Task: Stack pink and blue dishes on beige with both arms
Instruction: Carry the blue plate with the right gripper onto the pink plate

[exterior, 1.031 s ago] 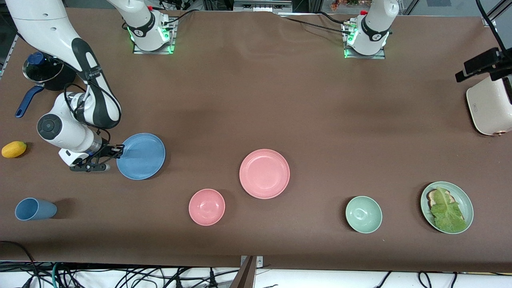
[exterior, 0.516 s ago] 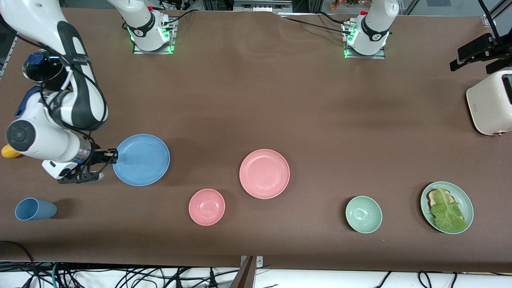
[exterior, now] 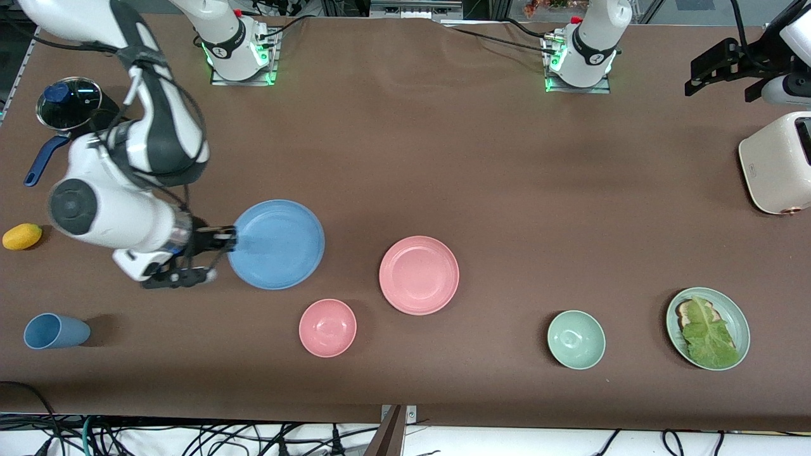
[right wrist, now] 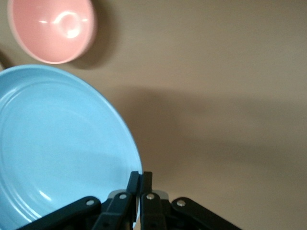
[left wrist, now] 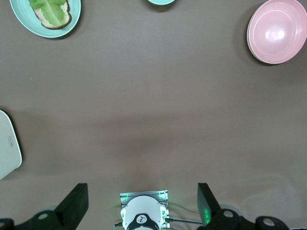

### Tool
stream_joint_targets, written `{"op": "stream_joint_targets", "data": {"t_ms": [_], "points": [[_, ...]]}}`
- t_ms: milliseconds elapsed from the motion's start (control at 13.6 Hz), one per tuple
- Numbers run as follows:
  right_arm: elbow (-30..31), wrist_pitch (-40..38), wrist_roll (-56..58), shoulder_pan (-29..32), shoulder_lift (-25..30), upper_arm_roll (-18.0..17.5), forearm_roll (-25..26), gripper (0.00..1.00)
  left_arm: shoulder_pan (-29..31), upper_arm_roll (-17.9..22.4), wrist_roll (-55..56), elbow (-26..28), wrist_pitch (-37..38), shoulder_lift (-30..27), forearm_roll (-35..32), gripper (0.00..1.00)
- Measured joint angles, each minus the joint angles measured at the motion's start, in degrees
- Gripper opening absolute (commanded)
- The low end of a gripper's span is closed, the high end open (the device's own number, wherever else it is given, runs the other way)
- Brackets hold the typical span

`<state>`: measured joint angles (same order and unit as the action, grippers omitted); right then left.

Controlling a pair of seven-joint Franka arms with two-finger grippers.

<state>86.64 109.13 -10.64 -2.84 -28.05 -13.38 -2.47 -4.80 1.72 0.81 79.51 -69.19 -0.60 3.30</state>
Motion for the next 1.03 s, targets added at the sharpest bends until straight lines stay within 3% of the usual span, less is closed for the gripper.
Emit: {"op": "stream_joint_targets", "data": {"t_ms": [147, 589, 1031], "points": [[0.0, 1.8, -8.7, -3.6, -0.8, -1.9, 0.0, 0.00, 0.8, 0.2, -0.1, 1.1, -0.8, -0.2, 0.0, 1.00], [-0.3, 18.8, -28.9, -15.6, -9.5, -1.9, 2.8, 0.00, 1.4, 0.2, -0.1, 3.3, -5.1, 1.0, 0.0, 1.00], [-9.7, 20.5, -41.3, -22.0, -19.2, -0.8, 8.9, 0.00, 1.0, -0.1, -0.2, 2.7, -6.5, 4.7, 0.0, 1.00]]}}
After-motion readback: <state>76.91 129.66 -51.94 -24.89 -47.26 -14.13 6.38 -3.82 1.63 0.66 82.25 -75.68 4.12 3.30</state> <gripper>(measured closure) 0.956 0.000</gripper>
